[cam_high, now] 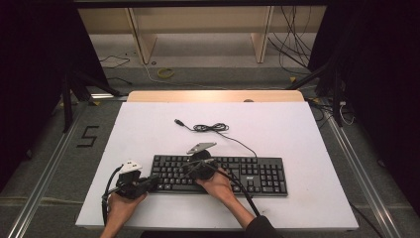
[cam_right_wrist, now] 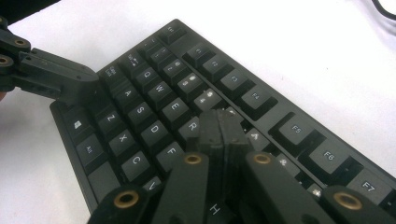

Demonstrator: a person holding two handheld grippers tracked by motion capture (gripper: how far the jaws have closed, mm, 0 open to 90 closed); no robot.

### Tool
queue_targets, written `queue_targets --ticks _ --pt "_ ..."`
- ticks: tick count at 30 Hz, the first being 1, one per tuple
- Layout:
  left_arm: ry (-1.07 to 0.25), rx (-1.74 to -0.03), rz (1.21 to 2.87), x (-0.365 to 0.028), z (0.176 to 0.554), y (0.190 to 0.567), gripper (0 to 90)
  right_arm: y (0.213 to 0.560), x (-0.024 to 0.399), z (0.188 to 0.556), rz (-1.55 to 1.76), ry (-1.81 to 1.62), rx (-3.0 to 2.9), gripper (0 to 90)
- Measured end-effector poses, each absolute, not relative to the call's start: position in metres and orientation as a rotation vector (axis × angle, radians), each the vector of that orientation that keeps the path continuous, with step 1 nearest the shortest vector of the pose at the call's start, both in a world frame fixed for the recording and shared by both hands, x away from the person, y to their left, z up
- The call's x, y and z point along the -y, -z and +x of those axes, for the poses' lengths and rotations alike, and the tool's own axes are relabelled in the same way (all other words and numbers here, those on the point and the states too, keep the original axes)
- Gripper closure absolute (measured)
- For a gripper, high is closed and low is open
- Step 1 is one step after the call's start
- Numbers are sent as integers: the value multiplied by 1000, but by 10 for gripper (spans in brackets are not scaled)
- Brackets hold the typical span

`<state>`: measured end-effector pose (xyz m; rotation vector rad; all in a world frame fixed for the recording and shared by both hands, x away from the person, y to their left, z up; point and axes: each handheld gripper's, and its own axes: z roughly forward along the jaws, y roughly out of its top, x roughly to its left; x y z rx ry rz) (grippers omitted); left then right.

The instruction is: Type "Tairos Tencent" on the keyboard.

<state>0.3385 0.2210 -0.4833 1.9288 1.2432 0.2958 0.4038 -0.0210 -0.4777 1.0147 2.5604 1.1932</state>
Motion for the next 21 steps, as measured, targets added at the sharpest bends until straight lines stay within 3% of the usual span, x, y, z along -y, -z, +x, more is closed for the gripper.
queue_targets --ticks 21 --pt "-281 -1251 1937 -221 339 484 890 478 23 402 1069 -1207 -2546 896"
